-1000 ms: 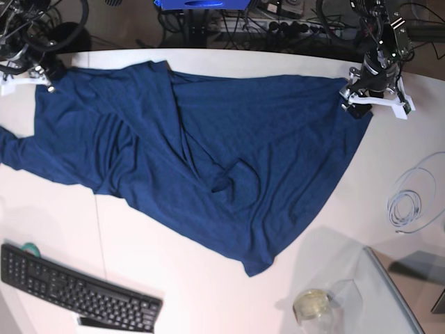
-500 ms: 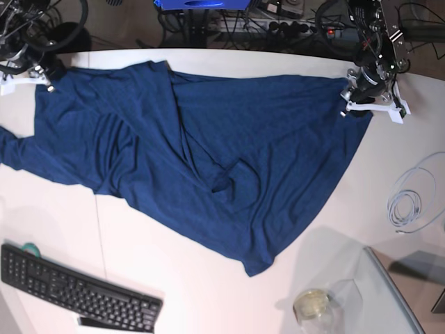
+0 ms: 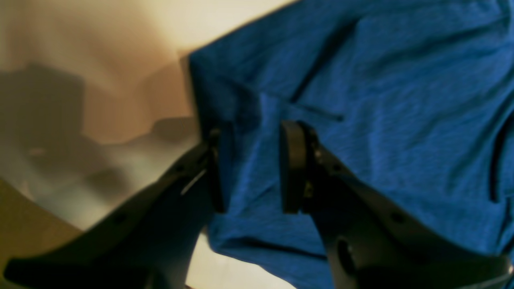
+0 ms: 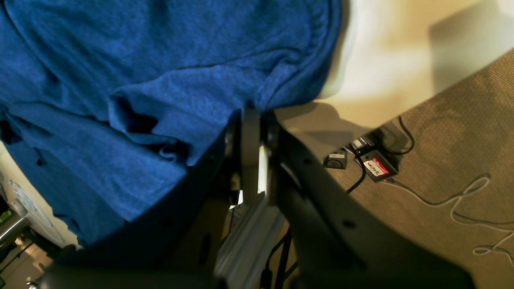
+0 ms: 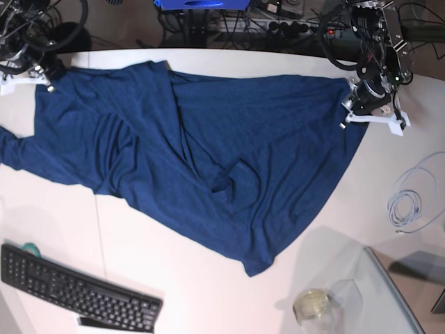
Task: Layout the t-shirt on the table in an organized manner, then fold the t-shirt properly
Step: 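Release and regrasp the shirt edge with the left gripper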
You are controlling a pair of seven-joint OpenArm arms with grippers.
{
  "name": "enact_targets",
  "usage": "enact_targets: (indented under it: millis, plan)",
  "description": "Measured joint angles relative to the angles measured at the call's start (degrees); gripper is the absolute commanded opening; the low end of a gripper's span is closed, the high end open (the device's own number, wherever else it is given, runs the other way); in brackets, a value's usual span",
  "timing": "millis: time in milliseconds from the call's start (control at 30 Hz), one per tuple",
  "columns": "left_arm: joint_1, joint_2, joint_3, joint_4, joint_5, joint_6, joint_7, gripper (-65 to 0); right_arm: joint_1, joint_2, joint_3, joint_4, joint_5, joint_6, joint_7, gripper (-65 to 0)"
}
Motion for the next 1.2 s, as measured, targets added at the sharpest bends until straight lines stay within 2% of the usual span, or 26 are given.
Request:
enact_targets:
  millis: [100,200,267,567,900,967,1033,1200]
  plan:
    - [-0.44,0.02,0.02,1.16,-0.02,0.66,1.31,-47.1,0.00,-0.09,0.00,0.00,0.04,0.00,0.00,-65.0]
    - [0.15,0.17,0.02,2.27,-0.02,5.79,1.20,-47.1,0.02,-0.11,0.00,0.00,0.02,0.00,0.00,-65.0]
    - [0.02,0.17,0.02,1.81,0.35,7.10,1.18,-47.1,0.04,-0.11,0.00,0.00,0.02,0.00,0.00,-65.0]
    - [-3.85,0.04,0.02,-5.97,0.00,7.30,0.92,-47.4,0.15,-0.11,0.00,-0.07,0.04,0.00,0.02,-65.0]
    - [-4.94,0.02,0.24,-6.91,-0.02,7.26,0.74,-48.7,0.15,0.02,0.04,-0.07,0.04,0.00,0.04,-65.0]
    - [-4.90,0.00,0.24,-6.91,1.09,7.26,0.79,-54.3,0.17,0.02,0.04,-0.07,0.04,0.00,0.02,-65.0]
    - [-4.63,0.04,0.22,-6.73,2.89,7.30,0.83,-65.0,0.48,0.02,0.22,-0.11,0.02,0.00,0.00,-65.0]
    - [-2.82,0.07,0.02,-3.52,3.02,7.30,1.05,-65.0,1.09,0.02,0.26,-0.15,0.04,0.00,0.02,-65.0]
